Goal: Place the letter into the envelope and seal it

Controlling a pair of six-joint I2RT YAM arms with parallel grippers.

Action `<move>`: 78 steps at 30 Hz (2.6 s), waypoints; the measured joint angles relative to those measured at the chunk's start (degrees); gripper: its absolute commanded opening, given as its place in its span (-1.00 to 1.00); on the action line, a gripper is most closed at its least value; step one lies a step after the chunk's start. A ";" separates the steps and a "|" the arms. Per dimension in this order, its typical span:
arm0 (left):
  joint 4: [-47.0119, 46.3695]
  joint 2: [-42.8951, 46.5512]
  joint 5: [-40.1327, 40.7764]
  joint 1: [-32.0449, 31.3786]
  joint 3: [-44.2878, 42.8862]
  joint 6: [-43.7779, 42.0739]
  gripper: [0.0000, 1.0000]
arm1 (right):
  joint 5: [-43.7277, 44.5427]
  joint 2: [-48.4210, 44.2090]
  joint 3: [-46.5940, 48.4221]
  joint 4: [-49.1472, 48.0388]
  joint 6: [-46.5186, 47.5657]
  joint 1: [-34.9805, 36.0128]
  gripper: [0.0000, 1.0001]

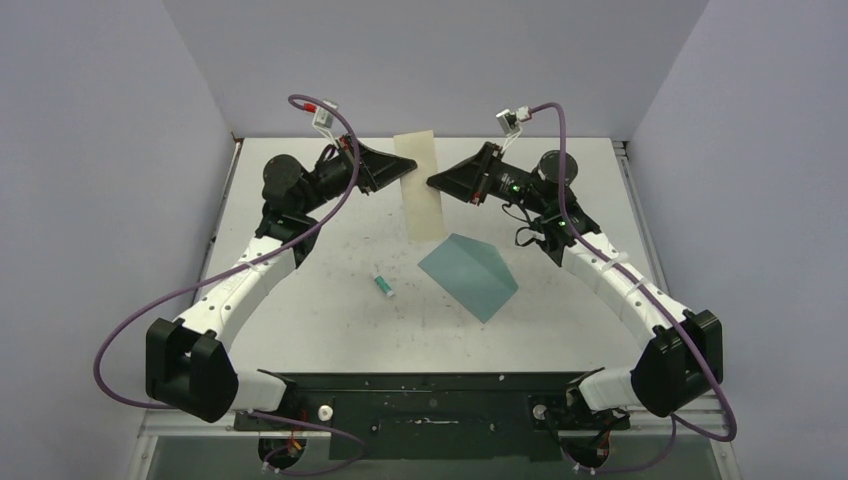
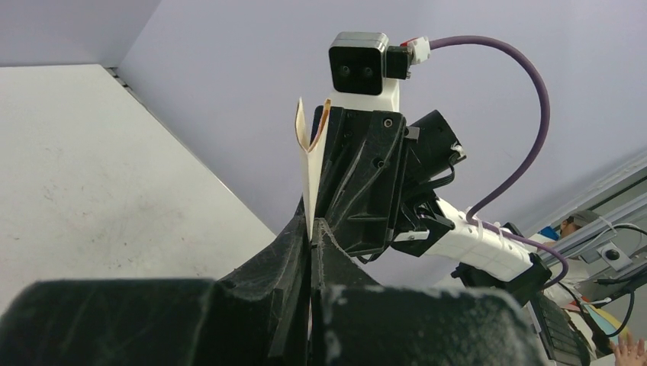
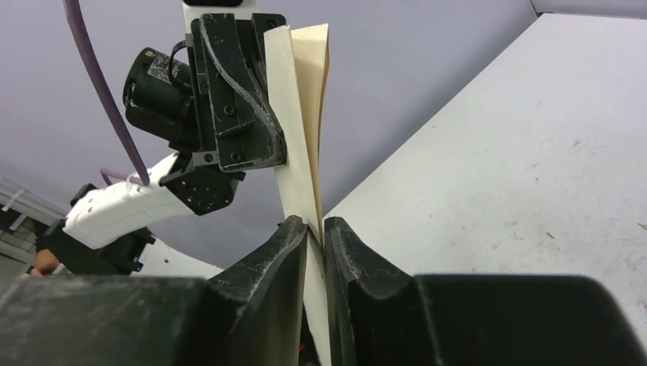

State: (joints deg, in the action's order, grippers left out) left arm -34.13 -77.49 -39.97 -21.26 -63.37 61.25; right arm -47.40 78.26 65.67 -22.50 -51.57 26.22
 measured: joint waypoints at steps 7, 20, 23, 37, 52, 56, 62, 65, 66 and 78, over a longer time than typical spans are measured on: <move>0.02 0.00 0.00 0.00 0.00 -0.22 -1.00 | -0.24 0.07 0.00 -0.31 -0.70 -0.26 -0.51; 0.00 -0.35 0.02 0.00 0.00 -0.22 -0.92 | -4.76 2.32 0.00 -4.63 -3.72 -0.26 -0.89; 0.04 -0.35 0.02 0.00 0.02 -0.42 -0.29 | -4.87 2.32 0.00 -4.50 -3.58 -0.28 -0.89; 27.41 4.28 16.20 0.39 7.21 -22.08 0.92 | 11.72 0.87 -0.13 31.04 15.80 -11.08 -0.89; 41.03 7.19 26.36 8.00 13.79 -25.49 0.93 | 25.81 -2.75 -2.80 45.24 20.24 -16.06 -0.89; 39.15 6.10 24.70 2.73 14.51 -25.38 0.87 | 27.85 -2.73 -2.93 46.69 20.68 -16.61 -0.89; 33.33 -2.71 17.55 -8.31 14.62 -22.88 0.50 | 29.24 -2.73 -5.01 46.88 21.90 -18.27 -0.89; 32.59 -8.20 14.75 -11.08 14.40 -22.75 0.47 | 29.24 -2.73 -6.38 47.01 22.64 -19.69 -0.89; 32.70 -9.42 14.40 -11.65 14.32 -22.93 0.47 | 29.31 -2.73 -6.67 47.04 22.69 -19.98 -0.89; 37.62 -18.58 14.71 -15.15 10.36 -24.00 0.44 | 36.92 -0.70 -9.03 47.15 23.67 -20.98 -0.89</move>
State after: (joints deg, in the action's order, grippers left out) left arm 3.49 -96.07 -25.26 -36.40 -53.01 37.26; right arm -10.48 77.56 56.64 24.64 -27.90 5.23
